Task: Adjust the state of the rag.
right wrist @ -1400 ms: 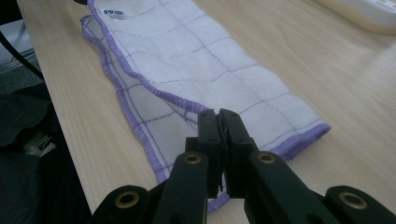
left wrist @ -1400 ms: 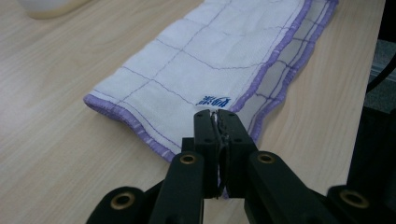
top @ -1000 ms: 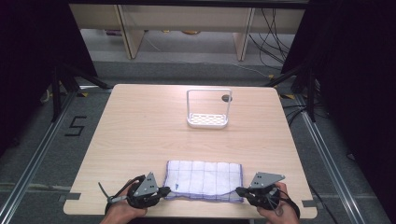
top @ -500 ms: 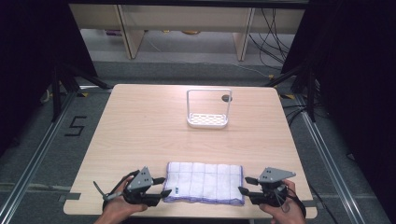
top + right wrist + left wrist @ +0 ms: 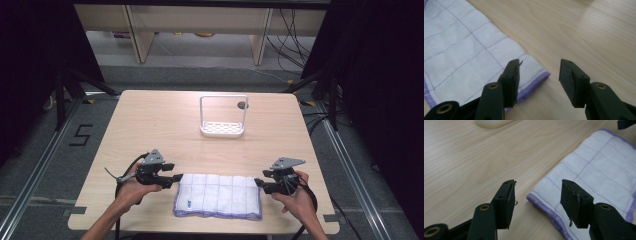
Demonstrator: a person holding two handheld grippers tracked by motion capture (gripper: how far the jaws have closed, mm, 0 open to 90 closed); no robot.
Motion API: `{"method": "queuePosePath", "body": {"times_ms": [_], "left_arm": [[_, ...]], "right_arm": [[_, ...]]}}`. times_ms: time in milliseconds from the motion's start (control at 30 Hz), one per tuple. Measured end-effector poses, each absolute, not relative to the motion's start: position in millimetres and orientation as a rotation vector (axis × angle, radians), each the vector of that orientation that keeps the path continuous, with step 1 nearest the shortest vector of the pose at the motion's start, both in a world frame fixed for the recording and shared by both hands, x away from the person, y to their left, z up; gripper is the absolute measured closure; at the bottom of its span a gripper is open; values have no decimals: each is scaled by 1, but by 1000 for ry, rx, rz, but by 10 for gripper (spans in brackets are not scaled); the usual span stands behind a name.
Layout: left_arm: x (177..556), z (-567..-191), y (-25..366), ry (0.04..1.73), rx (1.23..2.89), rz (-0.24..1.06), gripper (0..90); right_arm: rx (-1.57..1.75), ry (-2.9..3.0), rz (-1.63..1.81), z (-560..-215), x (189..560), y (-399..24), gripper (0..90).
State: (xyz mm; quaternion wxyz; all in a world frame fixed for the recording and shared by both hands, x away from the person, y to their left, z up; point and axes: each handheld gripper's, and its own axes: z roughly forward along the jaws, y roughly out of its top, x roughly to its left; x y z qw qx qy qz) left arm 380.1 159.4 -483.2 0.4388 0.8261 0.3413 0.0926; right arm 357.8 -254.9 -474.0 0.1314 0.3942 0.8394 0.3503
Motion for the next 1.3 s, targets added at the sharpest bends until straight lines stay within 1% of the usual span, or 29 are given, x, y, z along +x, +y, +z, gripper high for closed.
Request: {"method": "queuePosePath", "body": {"times_ms": [133, 300, 333, 367, 500, 667, 833, 933, 1067, 1167, 1200, 1233, 1300], "left_arm": [[391, -489, 154, 841, 2105, 187, 446], [400, -497, 145, 845, 2114, 160, 444], [401, -499, 144, 827, 2142, 154, 444], [400, -500, 142, 838, 2132, 153, 444], [400, -504, 139, 801, 2189, 155, 452], [398, -510, 135, 767, 2238, 160, 468], [395, -512, 133, 746, 2243, 180, 502], [393, -512, 132, 722, 2250, 197, 555], [391, -512, 130, 690, 2247, 189, 669], [390, -512, 129, 669, 2253, 199, 759], [390, -511, 129, 652, 2264, 202, 774], [389, -511, 129, 652, 2260, 199, 791], [388, -511, 129, 651, 2259, 203, 811]], "right_arm": [[1150, 2444, 998, -476, 365, -252, 516], [1161, 2469, 967, -479, 372, -247, 516], [1158, 2459, 974, -481, 373, -246, 516], [1163, 2461, 968, -482, 373, -246, 516], [1197, 2485, 942, -486, 373, -243, 516], [1141, 2491, 914, -494, 376, -243, 516], [1189, 2522, 873, -496, 375, -241, 520], [1147, 2507, 890, -499, 376, -240, 547], [1152, 2536, 880, -497, 375, -239, 592], [1131, 2538, 914, -499, 377, -240, 658], [1130, 2557, 906, -498, 377, -241, 675], [1145, 2574, 923, -497, 378, -241, 721], [1152, 2584, 964, -499, 378, -241, 785]]}}
